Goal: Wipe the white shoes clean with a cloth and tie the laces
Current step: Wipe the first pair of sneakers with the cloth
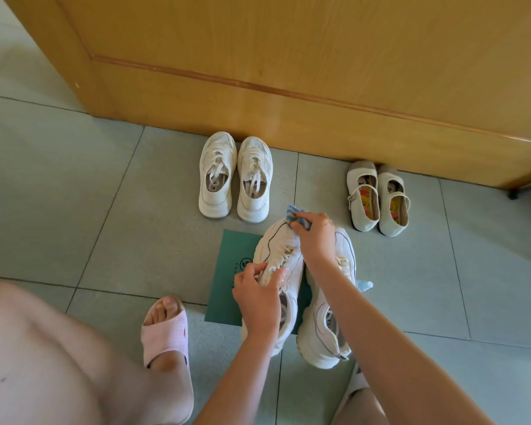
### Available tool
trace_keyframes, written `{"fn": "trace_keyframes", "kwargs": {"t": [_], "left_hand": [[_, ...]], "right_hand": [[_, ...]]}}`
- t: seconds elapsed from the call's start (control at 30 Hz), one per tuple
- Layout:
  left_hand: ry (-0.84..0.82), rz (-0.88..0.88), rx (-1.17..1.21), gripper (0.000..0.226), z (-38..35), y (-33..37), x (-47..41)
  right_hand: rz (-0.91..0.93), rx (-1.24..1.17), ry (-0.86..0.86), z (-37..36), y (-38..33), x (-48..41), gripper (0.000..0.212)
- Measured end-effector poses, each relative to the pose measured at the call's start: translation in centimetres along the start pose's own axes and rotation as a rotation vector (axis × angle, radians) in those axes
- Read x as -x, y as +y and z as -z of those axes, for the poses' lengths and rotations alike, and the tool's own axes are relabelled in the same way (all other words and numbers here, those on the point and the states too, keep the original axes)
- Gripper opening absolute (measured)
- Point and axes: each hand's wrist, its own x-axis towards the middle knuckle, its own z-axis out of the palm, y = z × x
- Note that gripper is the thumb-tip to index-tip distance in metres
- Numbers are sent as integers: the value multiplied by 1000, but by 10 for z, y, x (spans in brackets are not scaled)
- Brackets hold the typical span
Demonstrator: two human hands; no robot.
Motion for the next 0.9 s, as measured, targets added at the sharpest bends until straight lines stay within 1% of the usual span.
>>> {"fn": "trace_keyframes", "kwargs": {"t": [0.1,0.2,0.27,0.33,0.4,0.43,0.47,0.53,0.57,0.6,0.63,0.67,0.77,0.83,0.9], "left_hand": [[0,2,-4,28,0,0,-1],[-8,-3,5,26,0,-2,-1],[-7,-18,4,25,0,-3,-1],[-4,-33,5,25,0,-4,-1],[3,-34,6,25,0,-4,-1],[8,-33,10,26,0,-4,-1],[13,-31,13,26,-1,-3,-1],[18,-27,18,26,-1,-2,0],[18,-25,19,26,-1,-2,0],[17,-24,20,25,-1,-1,0],[16,-23,21,25,-1,-1,0],[14,-22,21,24,-1,-1,1],[12,-27,28,23,-2,-2,1],[11,-32,34,24,-1,-2,1],[7,-41,31,25,-1,-3,0]], "right_hand": [[-62,29,11,5,3,12,29],[-120,64,-101,22,-1,21,18],[-84,26,-142,38,-9,21,14],[5,-43,-74,45,-21,15,20],[117,-28,-50,38,-30,7,26],[164,7,-97,30,-35,5,27],[205,53,-179,20,-37,5,26],[344,254,-372,5,-31,6,21],[422,379,-439,4,-28,7,21],[488,463,-467,4,-22,3,22],[533,491,-454,7,-18,0,23],[513,449,-408,10,-14,-3,22],[250,152,-231,26,-7,-11,23],[143,135,-159,30,-3,-17,24],[91,49,-102,33,-7,-16,23]]}}
